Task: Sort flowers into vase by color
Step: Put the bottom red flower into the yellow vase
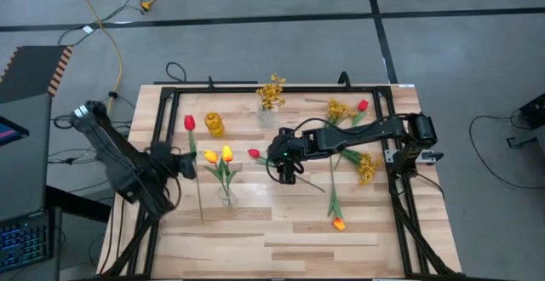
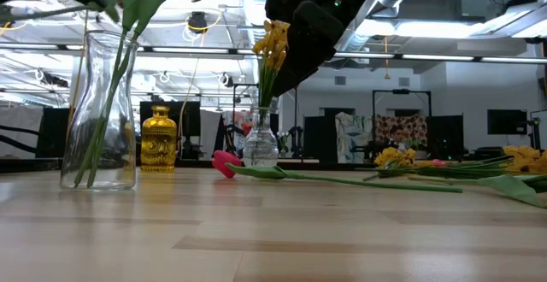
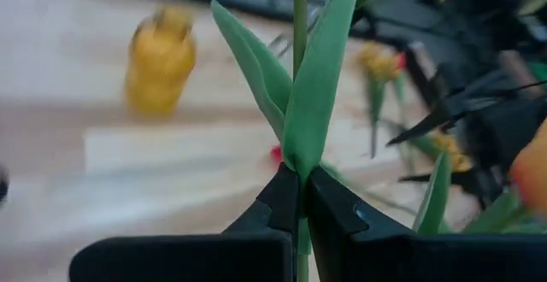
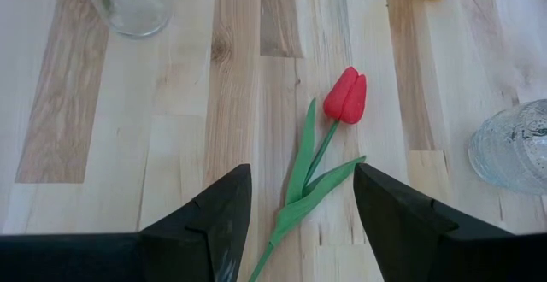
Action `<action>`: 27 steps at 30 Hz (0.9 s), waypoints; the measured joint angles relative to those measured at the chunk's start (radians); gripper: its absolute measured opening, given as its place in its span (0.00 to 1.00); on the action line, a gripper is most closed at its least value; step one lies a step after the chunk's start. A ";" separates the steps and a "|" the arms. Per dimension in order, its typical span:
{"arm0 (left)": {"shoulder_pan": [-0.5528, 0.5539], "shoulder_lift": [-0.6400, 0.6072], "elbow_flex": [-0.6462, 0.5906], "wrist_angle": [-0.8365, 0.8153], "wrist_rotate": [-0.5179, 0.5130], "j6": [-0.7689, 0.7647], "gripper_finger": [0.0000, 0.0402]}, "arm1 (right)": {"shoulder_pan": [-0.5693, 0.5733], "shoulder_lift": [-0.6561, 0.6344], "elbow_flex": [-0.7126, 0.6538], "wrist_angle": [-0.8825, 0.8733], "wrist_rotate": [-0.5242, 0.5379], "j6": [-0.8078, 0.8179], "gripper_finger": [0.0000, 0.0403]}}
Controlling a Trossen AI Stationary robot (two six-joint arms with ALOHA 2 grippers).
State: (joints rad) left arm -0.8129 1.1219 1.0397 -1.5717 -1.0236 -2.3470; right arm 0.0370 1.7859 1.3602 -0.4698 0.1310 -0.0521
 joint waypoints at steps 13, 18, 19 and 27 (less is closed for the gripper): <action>0.086 -0.255 -0.061 0.001 -0.377 0.582 0.00 | 0.000 0.000 0.000 0.000 0.000 0.000 0.58; 0.106 -0.268 -0.061 0.000 -0.400 0.713 0.00 | 0.000 0.000 0.000 0.000 0.000 0.000 0.58; 0.112 -0.268 -0.061 0.000 -0.408 0.730 0.00 | 0.000 0.000 0.000 0.000 0.000 0.000 0.58; 0.119 -0.267 -0.059 0.001 -0.536 0.909 0.00 | 0.000 0.000 0.000 0.000 0.000 0.000 0.58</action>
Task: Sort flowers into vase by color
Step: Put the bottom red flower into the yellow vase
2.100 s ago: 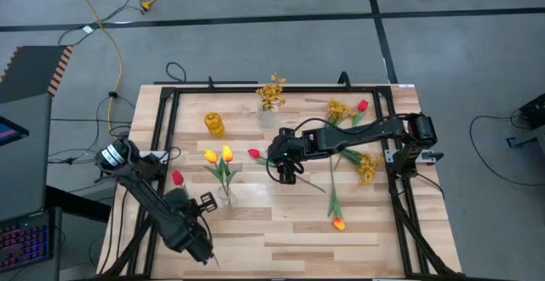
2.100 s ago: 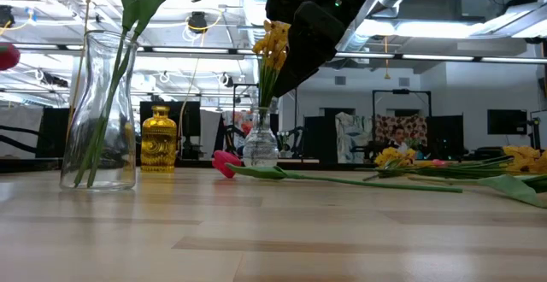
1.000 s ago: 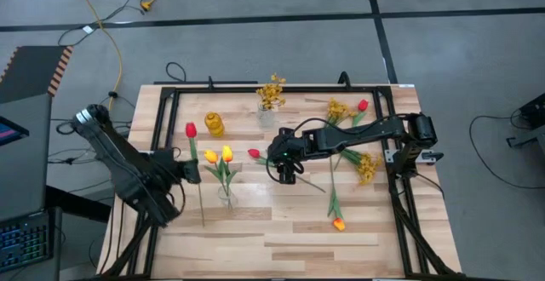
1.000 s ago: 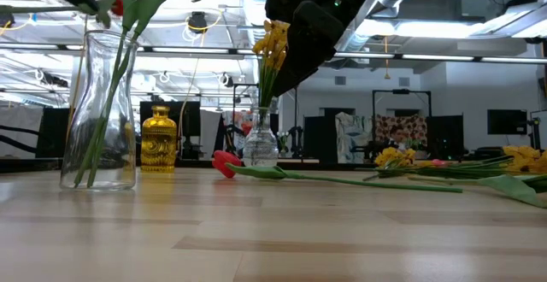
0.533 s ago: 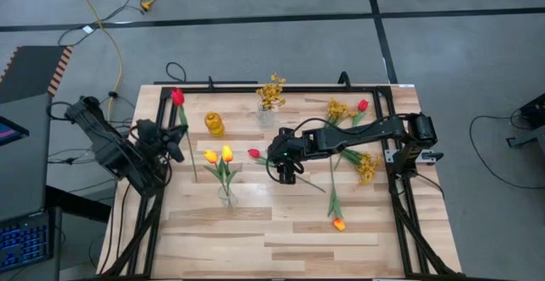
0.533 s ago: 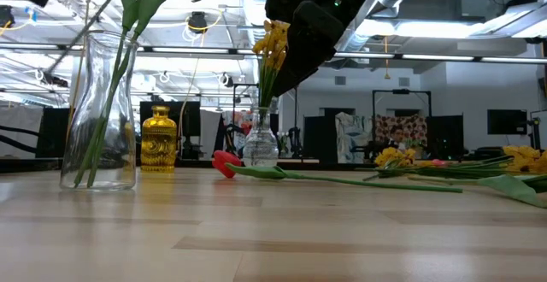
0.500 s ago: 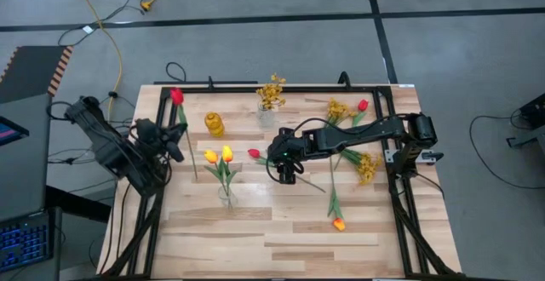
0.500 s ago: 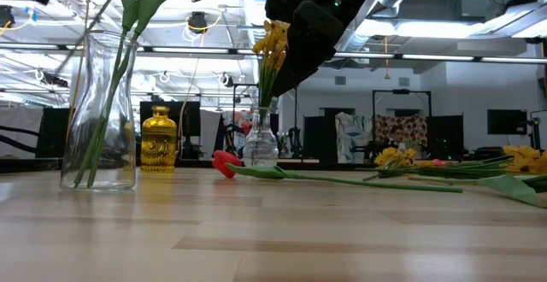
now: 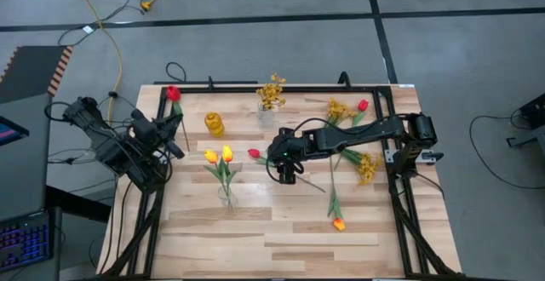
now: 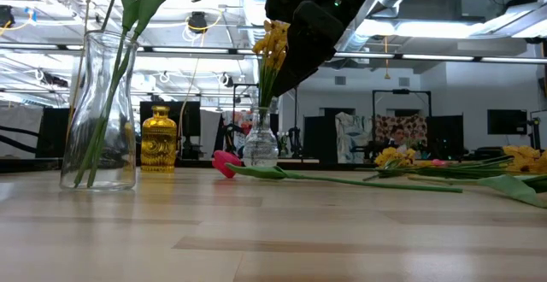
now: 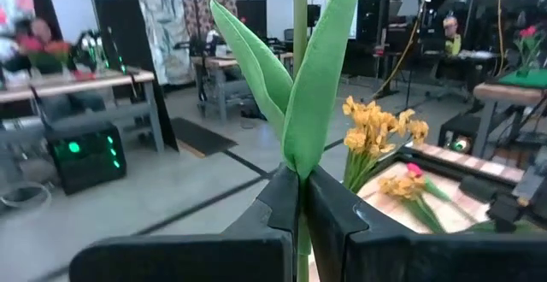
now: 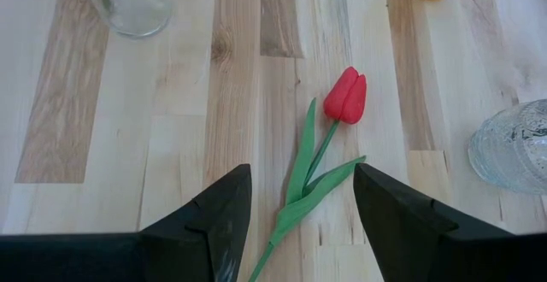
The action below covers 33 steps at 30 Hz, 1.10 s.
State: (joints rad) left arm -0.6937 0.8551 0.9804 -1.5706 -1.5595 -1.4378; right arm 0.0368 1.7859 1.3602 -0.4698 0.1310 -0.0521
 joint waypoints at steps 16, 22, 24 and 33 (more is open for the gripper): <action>0.000 0.039 0.003 0.143 -0.012 0.161 0.00 | 0.000 0.000 0.000 0.002 0.000 -0.009 0.58; 0.000 0.090 0.003 0.331 -0.020 0.398 0.00 | -0.006 0.000 0.000 0.040 0.000 -0.137 0.58; 0.000 0.089 0.003 0.383 -0.020 0.454 0.00 | -0.006 0.000 0.000 0.048 0.000 -0.137 0.58; 0.008 0.020 0.004 0.558 -0.016 0.645 0.00 | -0.006 0.000 0.000 0.093 0.000 -0.140 0.58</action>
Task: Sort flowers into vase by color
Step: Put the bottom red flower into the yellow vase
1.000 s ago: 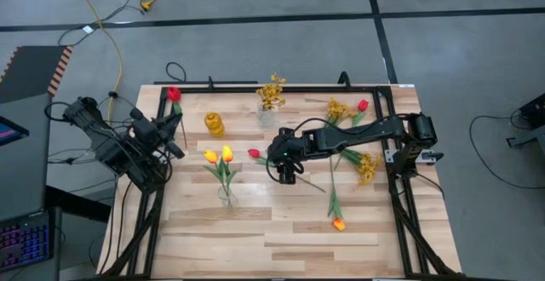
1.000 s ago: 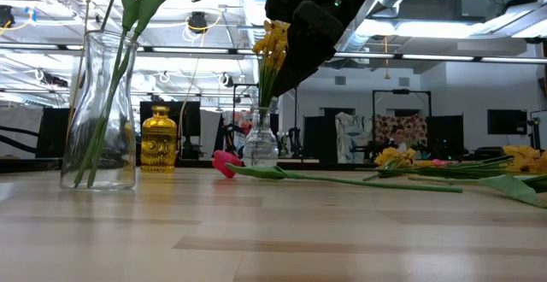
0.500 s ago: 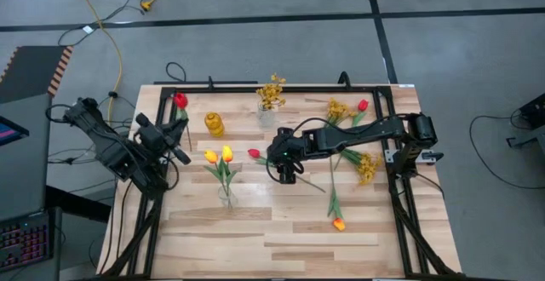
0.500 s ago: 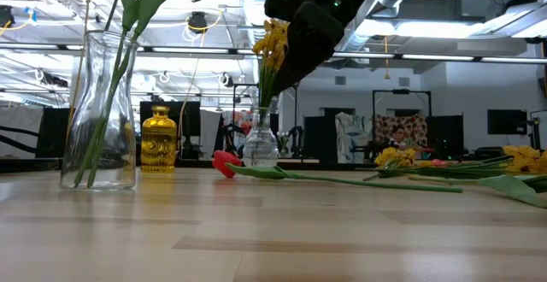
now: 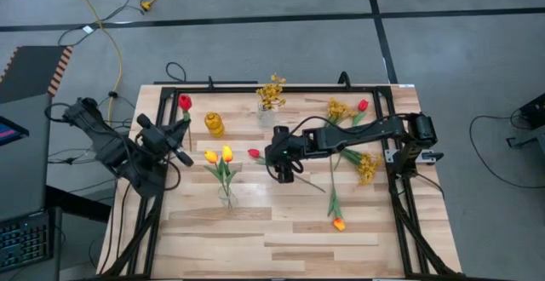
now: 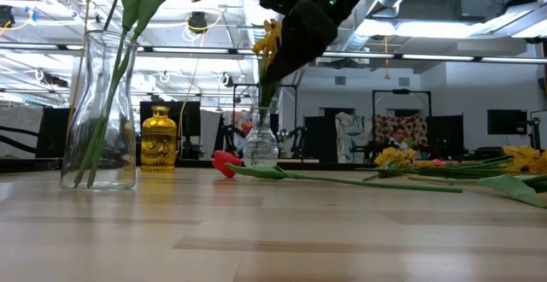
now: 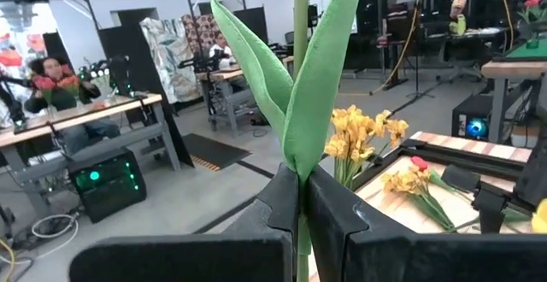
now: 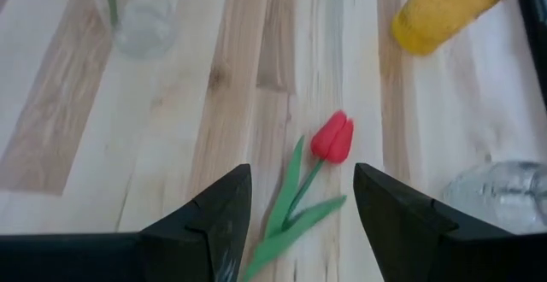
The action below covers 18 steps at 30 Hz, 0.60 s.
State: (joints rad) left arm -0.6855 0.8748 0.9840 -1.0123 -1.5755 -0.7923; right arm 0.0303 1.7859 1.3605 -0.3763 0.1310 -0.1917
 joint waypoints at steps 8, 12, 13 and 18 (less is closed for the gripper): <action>0.082 -0.047 0.001 0.361 0.125 0.418 0.00 | 0.000 0.000 0.000 0.066 0.000 0.000 0.58; 0.169 -0.051 0.001 0.632 0.298 0.761 0.00 | 0.000 0.000 0.000 0.073 0.000 0.000 0.58; 0.192 -0.058 0.001 0.690 0.349 0.834 0.00 | 0.000 0.000 0.000 0.073 0.000 0.000 0.58; 0.313 -0.138 0.001 0.856 0.541 1.050 0.00 | 0.000 0.000 0.000 0.069 0.000 0.000 0.58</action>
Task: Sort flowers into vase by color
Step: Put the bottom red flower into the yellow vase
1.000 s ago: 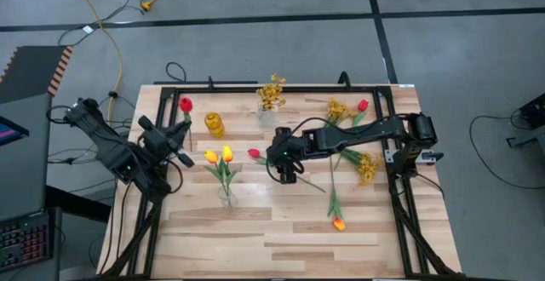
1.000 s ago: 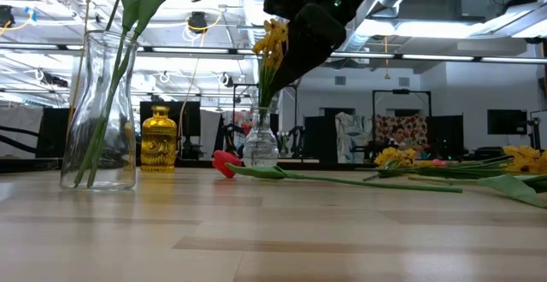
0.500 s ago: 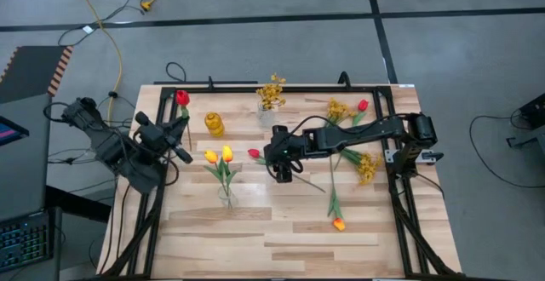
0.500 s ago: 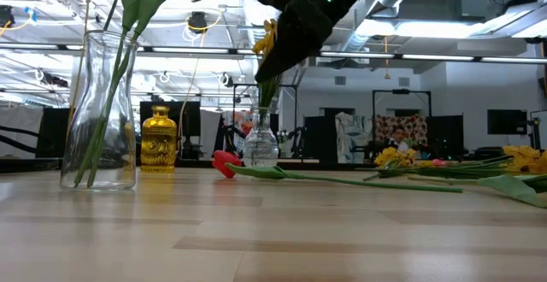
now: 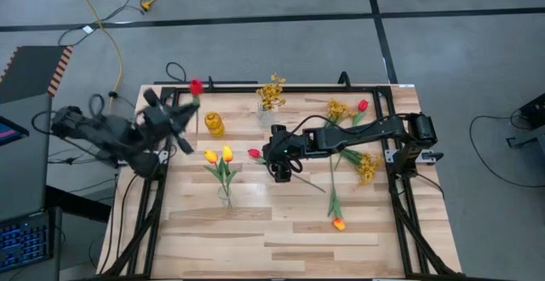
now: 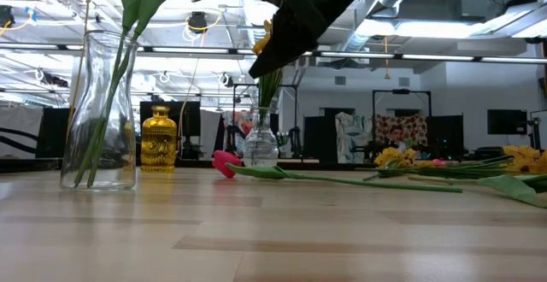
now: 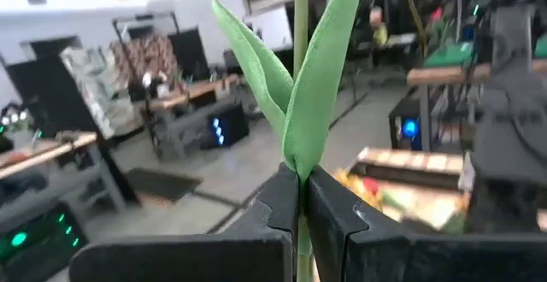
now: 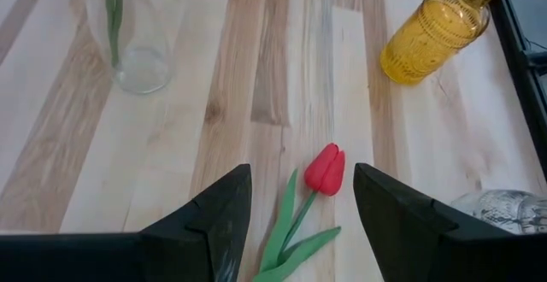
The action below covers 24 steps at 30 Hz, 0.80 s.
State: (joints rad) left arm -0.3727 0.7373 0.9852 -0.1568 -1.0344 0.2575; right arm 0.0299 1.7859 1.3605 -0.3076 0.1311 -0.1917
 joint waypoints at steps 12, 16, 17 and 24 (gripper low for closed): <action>0.344 -0.174 -0.130 -0.002 0.455 -0.015 0.00 | 0.000 0.000 0.000 0.001 0.000 0.000 0.58; 0.443 -0.174 -0.201 0.077 0.533 -0.004 0.00 | 0.000 0.000 0.000 0.002 0.000 0.000 0.58; 0.467 -0.175 -0.216 0.099 0.565 -0.003 0.00 | 0.000 0.000 0.000 0.002 0.000 0.000 0.58; 0.619 -0.175 -0.308 0.203 0.729 0.003 0.00 | 0.008 0.000 0.000 -0.005 0.000 0.042 0.58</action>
State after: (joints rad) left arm 0.2464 0.5621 0.6776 0.0460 -0.3050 0.2610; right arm 0.0381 1.7859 1.3605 -0.3130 0.1313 -0.1499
